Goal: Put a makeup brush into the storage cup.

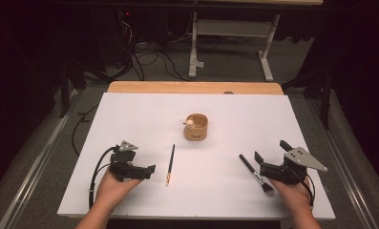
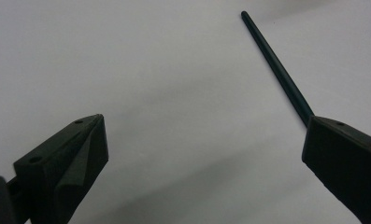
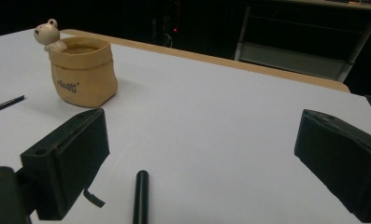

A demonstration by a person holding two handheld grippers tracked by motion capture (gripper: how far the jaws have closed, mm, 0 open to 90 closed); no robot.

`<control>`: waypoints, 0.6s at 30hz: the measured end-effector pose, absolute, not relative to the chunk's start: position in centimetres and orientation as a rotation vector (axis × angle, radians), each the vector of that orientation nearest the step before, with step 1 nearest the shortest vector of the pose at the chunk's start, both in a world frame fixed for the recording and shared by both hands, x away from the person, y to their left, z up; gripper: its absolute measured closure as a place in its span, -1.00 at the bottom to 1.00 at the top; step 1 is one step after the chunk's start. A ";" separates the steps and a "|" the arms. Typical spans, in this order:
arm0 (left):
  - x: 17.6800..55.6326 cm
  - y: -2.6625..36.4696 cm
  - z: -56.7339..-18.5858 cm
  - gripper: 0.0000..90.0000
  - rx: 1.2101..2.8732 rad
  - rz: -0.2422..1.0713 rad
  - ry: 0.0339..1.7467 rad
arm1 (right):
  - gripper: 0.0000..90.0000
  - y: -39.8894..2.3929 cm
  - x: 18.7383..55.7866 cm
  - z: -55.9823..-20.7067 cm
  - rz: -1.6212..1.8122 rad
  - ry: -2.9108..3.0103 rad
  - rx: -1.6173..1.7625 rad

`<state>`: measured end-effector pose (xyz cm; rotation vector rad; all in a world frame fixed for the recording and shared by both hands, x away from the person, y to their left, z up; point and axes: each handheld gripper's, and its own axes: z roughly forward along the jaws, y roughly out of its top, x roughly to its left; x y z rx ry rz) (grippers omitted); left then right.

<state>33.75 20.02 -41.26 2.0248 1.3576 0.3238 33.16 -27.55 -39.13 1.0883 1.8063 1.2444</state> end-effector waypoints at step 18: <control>35.8 18.3 -39.5 -0.98 2.220 0.178 1.452 | -0.90 -28.4 32.7 -39.3 1.234 1.806 1.108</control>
